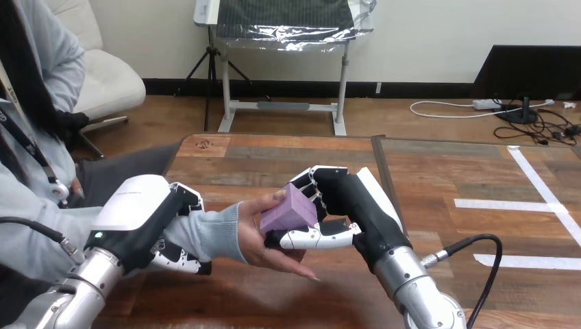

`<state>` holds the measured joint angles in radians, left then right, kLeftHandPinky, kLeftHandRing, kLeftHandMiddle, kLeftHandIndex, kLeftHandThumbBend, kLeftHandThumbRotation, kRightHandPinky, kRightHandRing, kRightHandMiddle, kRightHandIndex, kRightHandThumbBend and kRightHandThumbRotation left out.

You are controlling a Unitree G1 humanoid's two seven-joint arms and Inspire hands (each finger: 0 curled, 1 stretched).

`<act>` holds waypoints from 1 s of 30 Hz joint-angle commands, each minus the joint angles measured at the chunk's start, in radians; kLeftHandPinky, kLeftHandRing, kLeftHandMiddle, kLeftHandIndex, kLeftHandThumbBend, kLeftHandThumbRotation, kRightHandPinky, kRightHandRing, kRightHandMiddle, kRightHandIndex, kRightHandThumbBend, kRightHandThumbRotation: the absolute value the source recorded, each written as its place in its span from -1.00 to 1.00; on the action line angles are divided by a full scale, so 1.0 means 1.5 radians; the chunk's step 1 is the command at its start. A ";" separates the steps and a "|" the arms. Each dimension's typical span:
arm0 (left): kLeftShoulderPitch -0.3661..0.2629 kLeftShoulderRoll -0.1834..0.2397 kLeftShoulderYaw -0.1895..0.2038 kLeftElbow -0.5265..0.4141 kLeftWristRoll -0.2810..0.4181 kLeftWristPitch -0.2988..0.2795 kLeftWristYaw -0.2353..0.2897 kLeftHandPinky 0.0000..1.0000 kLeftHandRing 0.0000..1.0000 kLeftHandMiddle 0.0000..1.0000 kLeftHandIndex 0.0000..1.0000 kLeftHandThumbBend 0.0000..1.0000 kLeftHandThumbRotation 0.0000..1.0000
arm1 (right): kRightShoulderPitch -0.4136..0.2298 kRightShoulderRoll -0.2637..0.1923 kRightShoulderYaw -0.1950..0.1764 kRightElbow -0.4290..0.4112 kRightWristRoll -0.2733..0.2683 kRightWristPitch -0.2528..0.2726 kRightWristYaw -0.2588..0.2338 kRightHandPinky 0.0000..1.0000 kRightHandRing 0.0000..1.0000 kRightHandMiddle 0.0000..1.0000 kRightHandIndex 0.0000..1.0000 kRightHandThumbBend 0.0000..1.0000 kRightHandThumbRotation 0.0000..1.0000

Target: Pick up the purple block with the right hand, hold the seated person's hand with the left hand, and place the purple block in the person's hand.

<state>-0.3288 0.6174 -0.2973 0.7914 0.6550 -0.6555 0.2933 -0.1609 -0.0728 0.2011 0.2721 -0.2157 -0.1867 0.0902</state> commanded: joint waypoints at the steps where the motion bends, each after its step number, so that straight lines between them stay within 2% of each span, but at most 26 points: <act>1: -0.037 -0.020 0.021 -0.063 -0.024 -0.022 0.018 -0.60 -0.49 -0.35 -0.31 0.75 -0.89 | -0.044 0.005 0.009 -0.005 -0.018 0.000 -0.010 -0.30 -0.19 -0.03 0.09 0.77 -1.00; 6: -0.025 -0.017 0.026 -0.090 -0.027 -0.010 0.007 -0.48 -0.36 -0.24 -0.20 0.74 -0.86 | -0.045 0.007 0.007 -0.005 -0.022 0.006 -0.012 -0.17 -0.05 0.19 0.30 0.85 -0.94; 11: -0.016 -0.017 0.030 -0.107 -0.034 -0.007 0.004 -0.30 -0.18 -0.08 -0.03 0.77 -0.85 | -0.047 0.007 0.005 -0.006 -0.021 0.013 -0.009 0.08 0.27 0.46 0.53 0.90 -0.78; 19: 0.008 -0.015 0.036 -0.152 -0.036 0.018 -0.008 0.01 0.13 0.21 0.24 0.86 -0.78 | -0.055 0.006 -0.004 0.018 -0.008 -0.012 -0.009 0.46 0.61 0.70 0.77 0.96 -0.55; 24: 0.019 -0.018 0.042 -0.167 -0.040 0.026 -0.015 0.20 0.28 0.34 0.38 0.92 -0.74 | -0.064 -0.001 -0.009 0.044 -0.012 -0.043 -0.020 0.58 0.70 0.78 0.85 0.99 -0.45; 30: 0.030 -0.019 0.044 -0.174 -0.036 0.033 -0.009 0.47 0.49 0.50 0.57 0.99 -0.62 | -0.072 -0.008 -0.012 0.055 -0.022 -0.051 -0.027 0.70 0.80 0.85 0.94 1.00 -0.27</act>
<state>-0.2642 0.5999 -0.2682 0.5873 0.6221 -0.6140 0.2667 -0.1686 -0.0764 0.1996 0.3430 -0.2388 -0.2277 0.0761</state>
